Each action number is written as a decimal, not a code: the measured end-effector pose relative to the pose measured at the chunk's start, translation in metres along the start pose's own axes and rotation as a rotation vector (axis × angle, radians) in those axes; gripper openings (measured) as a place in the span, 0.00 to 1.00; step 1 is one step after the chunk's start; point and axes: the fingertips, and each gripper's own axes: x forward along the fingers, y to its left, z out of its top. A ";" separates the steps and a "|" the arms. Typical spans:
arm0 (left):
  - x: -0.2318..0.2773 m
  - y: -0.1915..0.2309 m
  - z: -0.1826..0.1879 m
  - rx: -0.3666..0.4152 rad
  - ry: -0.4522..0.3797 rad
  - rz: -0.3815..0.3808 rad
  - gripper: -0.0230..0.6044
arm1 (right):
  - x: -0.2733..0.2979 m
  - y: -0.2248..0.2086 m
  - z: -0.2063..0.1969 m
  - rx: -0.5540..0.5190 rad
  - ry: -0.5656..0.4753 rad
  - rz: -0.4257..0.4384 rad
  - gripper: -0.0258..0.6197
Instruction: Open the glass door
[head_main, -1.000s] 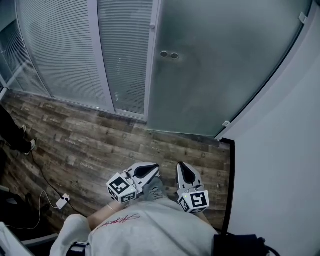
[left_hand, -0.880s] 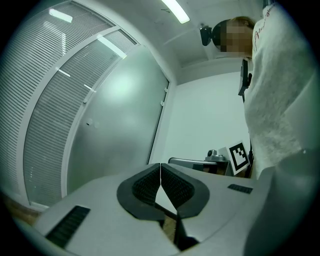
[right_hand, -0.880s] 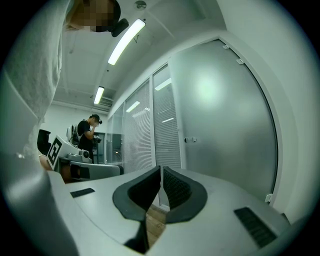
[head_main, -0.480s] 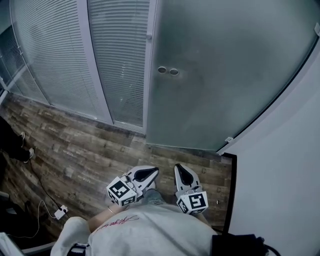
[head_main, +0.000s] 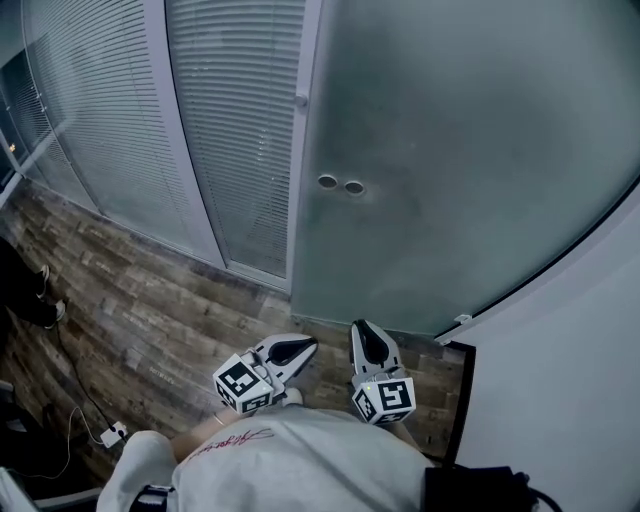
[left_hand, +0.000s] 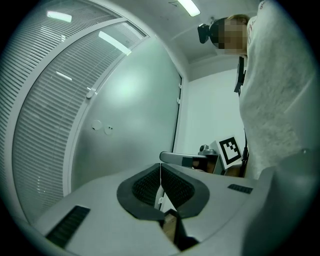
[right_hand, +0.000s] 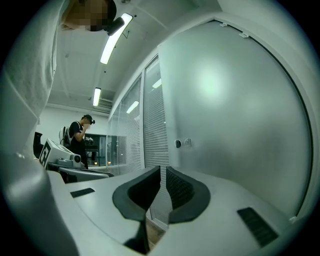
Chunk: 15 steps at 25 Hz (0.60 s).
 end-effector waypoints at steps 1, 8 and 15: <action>0.004 0.008 0.003 0.005 -0.004 0.009 0.07 | 0.009 -0.005 0.001 -0.002 0.000 0.003 0.08; 0.011 0.051 0.011 -0.020 -0.046 0.077 0.07 | 0.076 -0.030 0.009 0.007 -0.016 0.008 0.08; 0.004 0.079 0.021 -0.026 -0.060 0.134 0.07 | 0.152 -0.056 0.041 0.013 -0.060 -0.019 0.23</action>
